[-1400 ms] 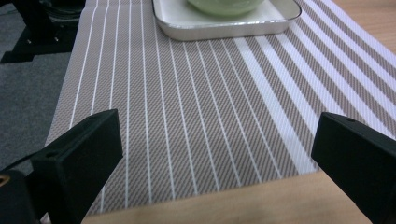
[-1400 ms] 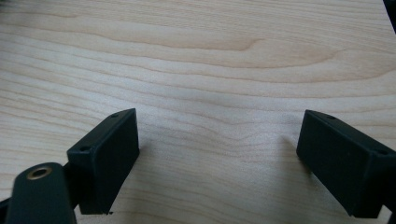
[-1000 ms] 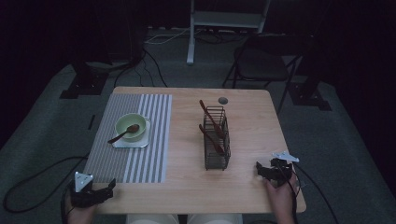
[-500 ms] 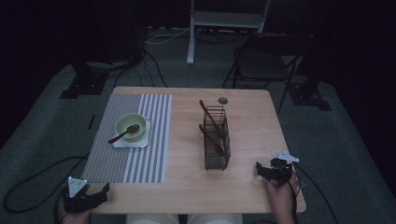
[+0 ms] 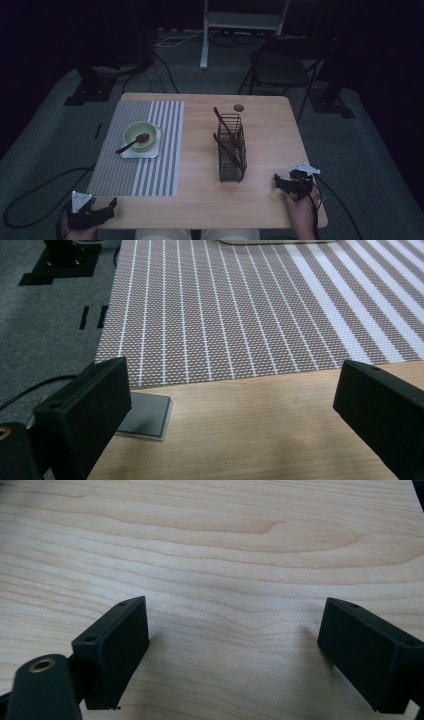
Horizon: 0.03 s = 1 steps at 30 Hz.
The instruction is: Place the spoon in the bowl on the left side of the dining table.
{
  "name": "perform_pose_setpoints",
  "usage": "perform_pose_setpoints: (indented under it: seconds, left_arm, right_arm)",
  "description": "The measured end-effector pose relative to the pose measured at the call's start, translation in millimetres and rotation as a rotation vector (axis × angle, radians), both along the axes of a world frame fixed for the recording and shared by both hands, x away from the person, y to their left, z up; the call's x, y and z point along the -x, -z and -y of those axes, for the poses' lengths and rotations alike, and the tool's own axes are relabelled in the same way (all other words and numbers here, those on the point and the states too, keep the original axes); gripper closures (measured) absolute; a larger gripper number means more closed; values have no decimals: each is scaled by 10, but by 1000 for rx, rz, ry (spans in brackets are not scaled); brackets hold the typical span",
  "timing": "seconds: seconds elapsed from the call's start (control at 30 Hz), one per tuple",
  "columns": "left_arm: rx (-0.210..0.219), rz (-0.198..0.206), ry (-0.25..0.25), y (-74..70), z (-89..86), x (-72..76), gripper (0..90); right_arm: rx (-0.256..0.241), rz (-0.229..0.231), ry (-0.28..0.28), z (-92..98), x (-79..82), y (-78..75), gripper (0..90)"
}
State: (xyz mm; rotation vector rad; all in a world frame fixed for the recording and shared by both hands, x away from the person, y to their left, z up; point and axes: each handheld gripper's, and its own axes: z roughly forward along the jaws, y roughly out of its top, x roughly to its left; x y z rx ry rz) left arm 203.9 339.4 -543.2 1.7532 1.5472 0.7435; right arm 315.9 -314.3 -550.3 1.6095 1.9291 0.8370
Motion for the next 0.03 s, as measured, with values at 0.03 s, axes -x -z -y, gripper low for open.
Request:
perform_pose_setpoints:
  seconds: [0.03]
  left_arm:
    - [-3,2,0,-3,5,1,20]
  right_arm:
    - [0,0,0,0,0,0,123]
